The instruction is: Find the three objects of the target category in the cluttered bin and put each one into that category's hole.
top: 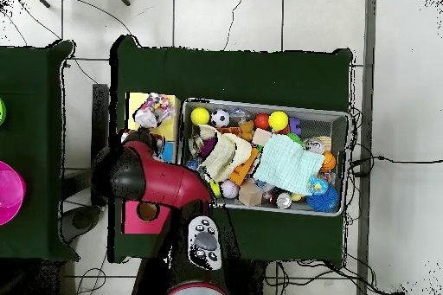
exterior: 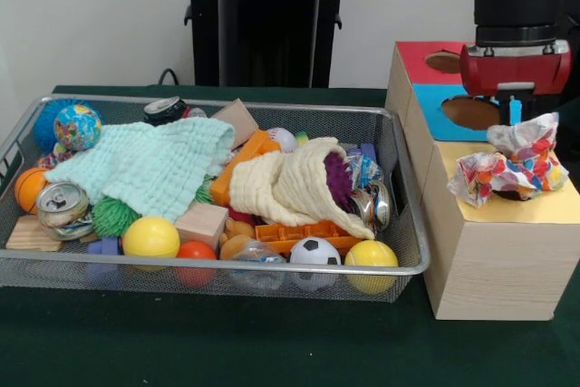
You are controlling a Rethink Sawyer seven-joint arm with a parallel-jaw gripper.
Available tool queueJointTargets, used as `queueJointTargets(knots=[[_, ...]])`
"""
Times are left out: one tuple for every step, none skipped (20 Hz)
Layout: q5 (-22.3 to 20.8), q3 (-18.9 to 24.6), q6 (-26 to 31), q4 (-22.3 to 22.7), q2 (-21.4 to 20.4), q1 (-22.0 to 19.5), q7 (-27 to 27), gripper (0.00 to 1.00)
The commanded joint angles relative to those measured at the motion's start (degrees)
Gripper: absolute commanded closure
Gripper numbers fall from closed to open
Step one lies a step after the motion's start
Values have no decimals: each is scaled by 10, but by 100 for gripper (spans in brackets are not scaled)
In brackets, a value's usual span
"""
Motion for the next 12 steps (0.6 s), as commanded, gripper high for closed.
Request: queueJointTargets(knots=[[35,6,70,15,24,8,144,100],[30,8,58,14,30,4,138,100],[26,7,49,6,37,2,132,100],[21,8,39,1,44,-1,127,100],[18,7,31,-3,51,-3,124,100],[14,9,23,-4,56,-6,122,100],[11,10,15,-3,60,-8,121,100],[7,15,10,-1,61,-13,119,100],[5,14,7,0,62,-14,119,100],[3,14,7,0,61,-16,117,100],[3,10,9,-2,61,-14,116,100],[4,8,10,-2,61,-12,115,100]])
